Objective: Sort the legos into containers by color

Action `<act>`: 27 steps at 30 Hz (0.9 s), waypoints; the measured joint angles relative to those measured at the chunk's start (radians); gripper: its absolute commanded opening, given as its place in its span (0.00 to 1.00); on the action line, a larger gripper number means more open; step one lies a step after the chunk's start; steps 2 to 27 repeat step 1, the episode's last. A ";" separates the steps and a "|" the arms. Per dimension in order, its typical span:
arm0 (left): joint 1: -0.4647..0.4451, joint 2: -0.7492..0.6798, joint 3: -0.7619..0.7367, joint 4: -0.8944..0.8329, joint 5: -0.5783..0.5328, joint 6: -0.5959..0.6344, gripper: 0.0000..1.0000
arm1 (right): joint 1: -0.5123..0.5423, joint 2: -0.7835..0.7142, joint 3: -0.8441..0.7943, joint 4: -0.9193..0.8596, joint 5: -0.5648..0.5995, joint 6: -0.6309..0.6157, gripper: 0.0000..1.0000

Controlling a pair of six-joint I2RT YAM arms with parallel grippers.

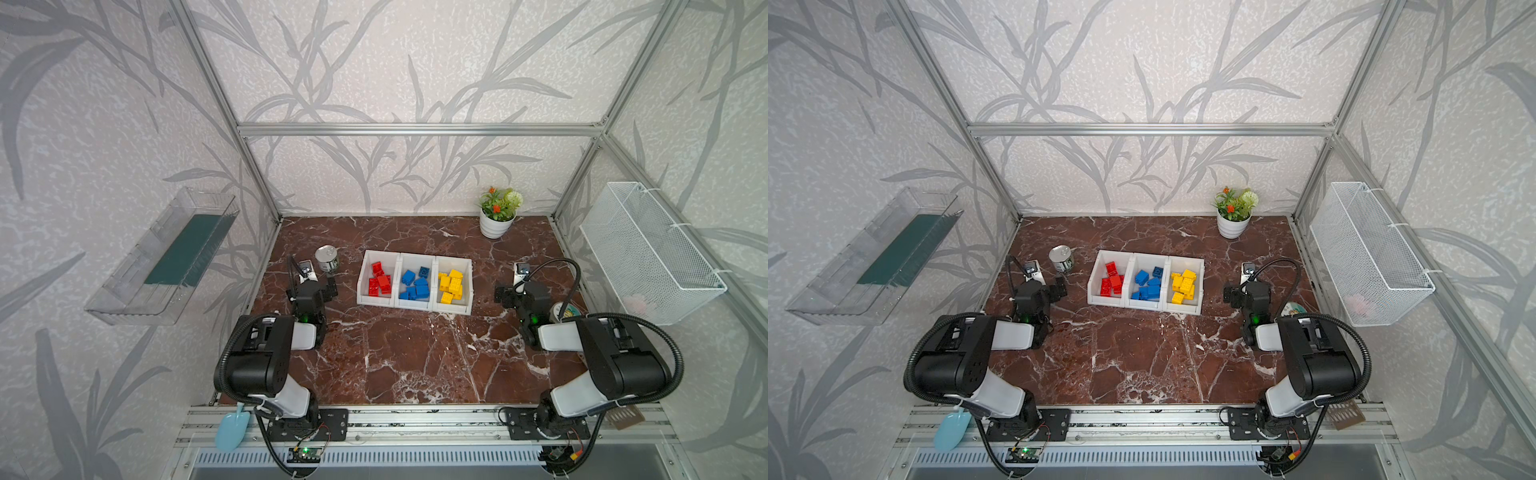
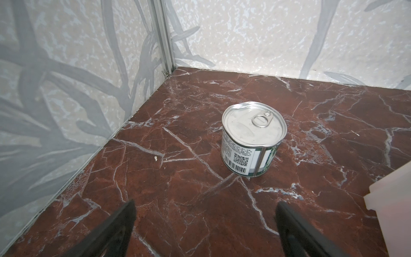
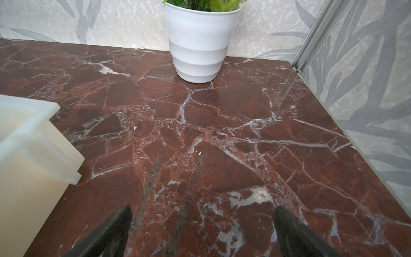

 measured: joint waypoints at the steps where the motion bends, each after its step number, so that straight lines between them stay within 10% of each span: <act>1: 0.000 0.000 0.000 0.000 0.002 0.000 0.99 | 0.000 0.000 0.000 0.000 0.000 0.000 0.99; 27: 0.000 0.000 0.000 0.000 0.002 0.000 0.99 | 0.000 0.000 0.000 0.000 0.000 0.000 0.99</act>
